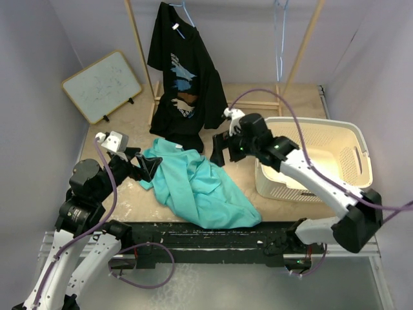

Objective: Remove the t-shirt from the hanger

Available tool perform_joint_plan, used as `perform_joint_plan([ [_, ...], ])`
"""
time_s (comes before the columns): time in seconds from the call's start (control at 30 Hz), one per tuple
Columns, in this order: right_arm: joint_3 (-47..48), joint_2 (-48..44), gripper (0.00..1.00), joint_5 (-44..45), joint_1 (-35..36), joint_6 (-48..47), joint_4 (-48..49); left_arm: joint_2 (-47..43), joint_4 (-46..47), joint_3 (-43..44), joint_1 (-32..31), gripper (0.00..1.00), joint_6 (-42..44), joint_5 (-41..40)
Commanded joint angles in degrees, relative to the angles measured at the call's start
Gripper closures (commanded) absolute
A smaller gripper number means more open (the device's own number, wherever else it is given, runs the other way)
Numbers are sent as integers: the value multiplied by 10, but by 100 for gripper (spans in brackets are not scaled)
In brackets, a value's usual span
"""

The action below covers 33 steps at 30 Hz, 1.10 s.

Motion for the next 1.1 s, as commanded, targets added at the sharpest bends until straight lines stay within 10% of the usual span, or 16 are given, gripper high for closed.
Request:
perform_joint_plan([
  [0.0,-64,27,0,-22,2,28,79,-2,11,4,-1,11,-4,-9],
  [1.07,-58,296,0,-60,170,51,253,5,5,5,-1,11,-2,-13],
])
